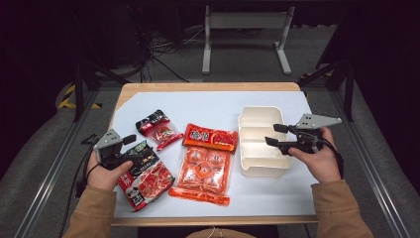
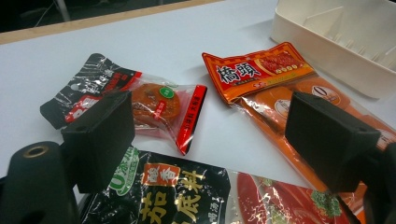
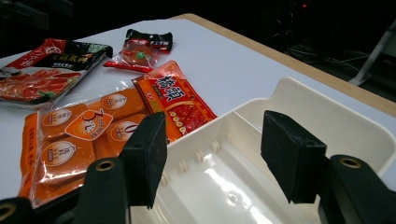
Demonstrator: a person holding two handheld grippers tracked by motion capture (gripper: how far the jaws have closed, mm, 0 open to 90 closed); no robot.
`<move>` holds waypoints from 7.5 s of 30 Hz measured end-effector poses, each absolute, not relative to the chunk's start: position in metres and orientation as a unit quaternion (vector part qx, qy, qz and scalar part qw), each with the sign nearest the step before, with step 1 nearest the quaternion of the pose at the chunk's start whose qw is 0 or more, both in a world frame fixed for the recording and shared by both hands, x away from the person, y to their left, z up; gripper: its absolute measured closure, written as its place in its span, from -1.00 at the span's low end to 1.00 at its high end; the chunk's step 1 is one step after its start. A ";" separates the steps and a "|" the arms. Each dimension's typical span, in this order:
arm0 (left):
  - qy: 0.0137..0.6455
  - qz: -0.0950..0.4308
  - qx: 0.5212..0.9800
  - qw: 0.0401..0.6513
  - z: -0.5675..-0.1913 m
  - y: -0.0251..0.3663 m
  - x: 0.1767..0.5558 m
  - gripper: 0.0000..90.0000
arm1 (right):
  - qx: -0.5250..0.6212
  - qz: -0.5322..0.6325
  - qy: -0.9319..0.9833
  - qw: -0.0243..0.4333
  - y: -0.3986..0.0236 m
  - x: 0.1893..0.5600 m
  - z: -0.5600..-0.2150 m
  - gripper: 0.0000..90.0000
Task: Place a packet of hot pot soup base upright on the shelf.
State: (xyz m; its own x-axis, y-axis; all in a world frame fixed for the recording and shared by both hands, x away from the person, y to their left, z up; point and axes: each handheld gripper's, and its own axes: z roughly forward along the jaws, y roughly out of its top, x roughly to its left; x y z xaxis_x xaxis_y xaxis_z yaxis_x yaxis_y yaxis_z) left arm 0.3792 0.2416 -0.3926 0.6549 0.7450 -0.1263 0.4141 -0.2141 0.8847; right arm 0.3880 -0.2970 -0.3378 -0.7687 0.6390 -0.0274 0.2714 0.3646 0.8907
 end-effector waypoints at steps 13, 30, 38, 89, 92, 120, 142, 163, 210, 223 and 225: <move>0.368 0.170 0.764 0.502 -0.383 0.241 0.386 -0.63 | 0.287 0.489 0.796 0.212 -0.310 0.377 -0.337 -0.02; 0.399 0.186 0.757 0.483 -0.388 0.260 0.393 -0.63 | 0.319 0.479 0.787 0.223 -0.322 0.373 -0.335 -0.09; 0.443 0.189 0.751 0.453 -0.393 0.276 0.394 -0.61 | 0.329 0.475 0.785 0.225 -0.325 0.376 -0.336 -0.11; 0.538 0.046 0.790 0.292 -0.432 0.323 0.389 -0.13 | 0.309 0.479 0.796 0.206 -0.309 0.383 -0.335 -0.11; 0.545 0.031 0.783 0.298 -0.432 0.323 0.388 -0.03 | 0.310 0.477 0.796 0.206 -0.308 0.383 -0.336 -0.11; 0.538 0.052 0.769 0.342 -0.406 0.318 0.379 0.89 | 0.307 0.471 0.800 0.210 -0.306 0.383 -0.336 -0.09; 0.410 0.165 0.789 0.427 -0.317 0.273 0.333 0.89 | 0.311 0.487 0.789 0.207 -0.303 0.375 -0.332 -0.06; 0.336 0.204 0.790 0.470 -0.288 0.242 0.312 0.90 | 0.272 0.510 0.800 0.163 -0.269 0.358 -0.320 0.03; 0.236 0.185 0.793 0.530 -0.294 0.145 0.339 0.90 | 0.185 0.515 0.835 0.062 -0.156 0.393 -0.304 -0.01; 0.212 0.156 0.800 0.540 -0.296 0.140 0.337 0.89 | 0.150 0.502 0.852 0.003 -0.147 0.390 -0.309 0.57; 0.211 0.155 0.800 0.540 -0.296 0.140 0.337 0.88 | 0.151 0.501 0.852 -0.003 -0.147 0.390 -0.309 0.61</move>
State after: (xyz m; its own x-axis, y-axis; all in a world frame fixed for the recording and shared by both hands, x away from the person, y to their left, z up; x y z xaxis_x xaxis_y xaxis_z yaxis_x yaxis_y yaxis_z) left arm 0.3374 0.1405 -0.2965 0.8629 0.5051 0.0197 0.1707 -0.3280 0.9291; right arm 0.3900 -0.1471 -0.3092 -0.9543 0.2542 0.1572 0.2611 0.4529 0.8525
